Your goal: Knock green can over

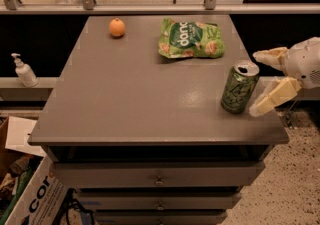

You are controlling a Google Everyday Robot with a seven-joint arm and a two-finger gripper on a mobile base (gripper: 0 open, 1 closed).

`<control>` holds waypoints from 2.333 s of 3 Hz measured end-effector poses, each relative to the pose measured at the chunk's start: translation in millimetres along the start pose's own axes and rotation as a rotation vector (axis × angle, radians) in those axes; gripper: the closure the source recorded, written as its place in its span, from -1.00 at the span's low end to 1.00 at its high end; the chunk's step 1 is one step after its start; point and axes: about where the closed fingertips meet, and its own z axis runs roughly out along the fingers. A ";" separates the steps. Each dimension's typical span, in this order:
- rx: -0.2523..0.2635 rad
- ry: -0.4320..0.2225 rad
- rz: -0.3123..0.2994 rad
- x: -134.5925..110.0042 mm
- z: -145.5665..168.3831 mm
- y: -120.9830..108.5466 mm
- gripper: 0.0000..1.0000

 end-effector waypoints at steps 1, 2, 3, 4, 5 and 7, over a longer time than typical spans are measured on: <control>-0.023 -0.110 0.012 -2.2 13.0 -6.6 -1.00; -0.044 -0.199 0.010 -13.5 22.0 -7.7 -0.63; -0.057 -0.251 0.004 -20.6 24.9 -8.4 -0.16; -0.071 -0.236 -0.037 -34.5 26.0 -10.8 0.31; -0.083 -0.146 -0.132 -64.1 31.3 -13.0 0.76; -0.121 0.194 -0.407 -113.9 74.7 7.4 1.00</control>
Offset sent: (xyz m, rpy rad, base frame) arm 0.0217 0.0310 0.0011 0.3032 -0.0555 0.0653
